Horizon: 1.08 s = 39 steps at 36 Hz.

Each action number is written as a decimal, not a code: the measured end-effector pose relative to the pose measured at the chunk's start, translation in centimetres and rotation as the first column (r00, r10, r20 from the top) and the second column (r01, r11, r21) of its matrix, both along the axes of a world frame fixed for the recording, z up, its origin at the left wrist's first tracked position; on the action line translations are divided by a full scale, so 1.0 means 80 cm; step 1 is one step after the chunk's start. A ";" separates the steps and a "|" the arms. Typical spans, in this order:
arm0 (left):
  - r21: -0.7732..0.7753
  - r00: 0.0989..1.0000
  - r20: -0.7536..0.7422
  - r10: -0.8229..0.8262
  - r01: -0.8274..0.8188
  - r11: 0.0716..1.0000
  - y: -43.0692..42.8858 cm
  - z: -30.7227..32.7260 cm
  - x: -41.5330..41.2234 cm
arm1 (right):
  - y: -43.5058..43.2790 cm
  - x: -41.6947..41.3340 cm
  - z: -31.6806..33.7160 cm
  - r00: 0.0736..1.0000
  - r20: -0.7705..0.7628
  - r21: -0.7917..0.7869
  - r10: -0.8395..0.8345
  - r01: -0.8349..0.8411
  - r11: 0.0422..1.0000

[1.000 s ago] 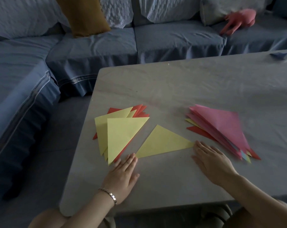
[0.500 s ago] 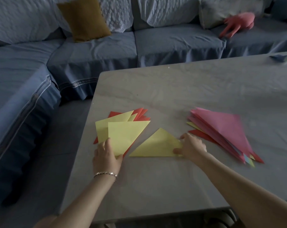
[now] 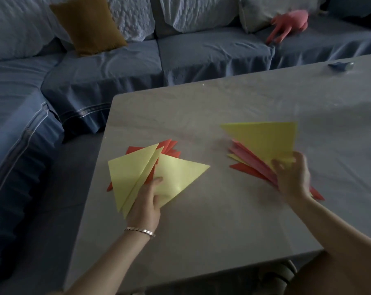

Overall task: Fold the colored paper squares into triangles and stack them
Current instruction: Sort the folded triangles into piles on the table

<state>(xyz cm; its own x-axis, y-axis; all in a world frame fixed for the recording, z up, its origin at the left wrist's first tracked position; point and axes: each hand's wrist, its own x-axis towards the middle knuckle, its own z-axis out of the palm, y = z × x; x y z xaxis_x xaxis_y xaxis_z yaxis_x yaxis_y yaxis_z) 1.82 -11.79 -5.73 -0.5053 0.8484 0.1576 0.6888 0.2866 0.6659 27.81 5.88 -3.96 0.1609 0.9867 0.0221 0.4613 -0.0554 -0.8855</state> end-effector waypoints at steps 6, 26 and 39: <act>-0.069 0.972 -0.035 -0.234 0.231 0.970 0.025 -0.007 0.019 | 0.024 0.031 -0.001 0.970 0.242 -0.125 0.031 -0.001 0.992; -0.448 0.735 -0.413 -0.537 0.349 0.823 0.011 -0.058 0.064 | -0.114 -0.088 -0.070 0.229 0.765 -0.147 0.602 -0.848 0.509; -0.544 0.802 -0.356 -0.480 0.240 0.804 -0.020 -0.040 0.038 | -0.103 -0.045 -0.073 0.061 0.865 -0.267 0.499 -0.785 0.559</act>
